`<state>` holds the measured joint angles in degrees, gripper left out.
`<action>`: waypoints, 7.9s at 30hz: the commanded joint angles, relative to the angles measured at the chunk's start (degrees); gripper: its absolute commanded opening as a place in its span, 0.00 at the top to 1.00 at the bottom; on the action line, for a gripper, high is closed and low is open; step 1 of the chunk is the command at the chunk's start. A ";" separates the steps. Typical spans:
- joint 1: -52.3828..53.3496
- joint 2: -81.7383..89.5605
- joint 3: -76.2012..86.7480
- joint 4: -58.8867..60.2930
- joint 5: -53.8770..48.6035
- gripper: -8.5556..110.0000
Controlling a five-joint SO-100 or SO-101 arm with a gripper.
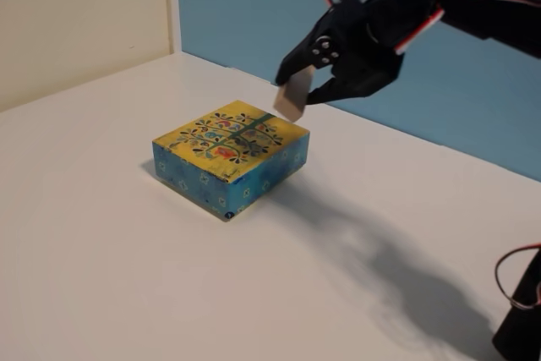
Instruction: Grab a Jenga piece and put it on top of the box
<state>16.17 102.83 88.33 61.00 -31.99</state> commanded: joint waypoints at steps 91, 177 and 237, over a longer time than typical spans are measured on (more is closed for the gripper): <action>0.70 -49.22 -53.26 12.57 -5.36 0.72; 9.32 24.96 65.92 -52.29 1.49 0.93; 17.84 81.91 82.09 -8.17 2.81 0.93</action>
<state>33.93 184.13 170.68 52.73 -29.27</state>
